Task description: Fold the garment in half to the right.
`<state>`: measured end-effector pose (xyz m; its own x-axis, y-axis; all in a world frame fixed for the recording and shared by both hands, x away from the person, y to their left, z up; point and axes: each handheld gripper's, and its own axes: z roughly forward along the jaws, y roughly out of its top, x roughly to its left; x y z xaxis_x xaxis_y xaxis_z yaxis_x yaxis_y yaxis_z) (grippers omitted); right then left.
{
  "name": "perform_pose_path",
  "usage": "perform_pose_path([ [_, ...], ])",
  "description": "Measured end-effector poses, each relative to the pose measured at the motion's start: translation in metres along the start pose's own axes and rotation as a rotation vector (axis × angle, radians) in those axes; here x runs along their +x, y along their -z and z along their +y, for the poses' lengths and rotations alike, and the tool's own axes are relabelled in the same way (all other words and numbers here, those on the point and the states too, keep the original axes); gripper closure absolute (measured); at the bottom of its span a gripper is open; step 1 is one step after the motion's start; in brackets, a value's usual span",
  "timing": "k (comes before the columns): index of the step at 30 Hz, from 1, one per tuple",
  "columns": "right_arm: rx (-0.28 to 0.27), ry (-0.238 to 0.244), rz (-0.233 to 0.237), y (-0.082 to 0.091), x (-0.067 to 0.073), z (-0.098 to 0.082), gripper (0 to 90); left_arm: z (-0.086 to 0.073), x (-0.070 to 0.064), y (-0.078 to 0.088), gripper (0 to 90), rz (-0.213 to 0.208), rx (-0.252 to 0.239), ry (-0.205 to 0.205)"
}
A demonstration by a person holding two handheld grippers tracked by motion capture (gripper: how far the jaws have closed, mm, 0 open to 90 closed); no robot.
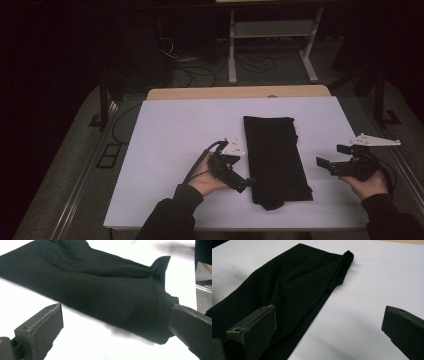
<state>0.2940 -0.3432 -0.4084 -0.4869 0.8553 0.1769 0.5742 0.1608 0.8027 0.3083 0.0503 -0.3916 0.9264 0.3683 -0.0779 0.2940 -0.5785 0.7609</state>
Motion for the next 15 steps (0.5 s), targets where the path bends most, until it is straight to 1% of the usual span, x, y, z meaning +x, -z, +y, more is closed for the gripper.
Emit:
perform_pose_path([
  [2, -0.004, -0.002, -0.001, 0.000, 0.000, 0.000, 0.0, -0.002, 0.002, 0.005, 0.0, 0.007, 0.000, -0.002],
  [7, -0.005, 0.000, -0.001, 0.000, 0.000, 0.000, 0.0, -0.009, 0.008, 0.017, 0.0, 0.012, -0.023, 0.011],
  [15, -0.005, 0.000, -0.002, 0.000, 0.000, 0.000, 0.0, -0.023, 0.017, 0.035, 0.0, 0.050, -0.040, 0.043],
])
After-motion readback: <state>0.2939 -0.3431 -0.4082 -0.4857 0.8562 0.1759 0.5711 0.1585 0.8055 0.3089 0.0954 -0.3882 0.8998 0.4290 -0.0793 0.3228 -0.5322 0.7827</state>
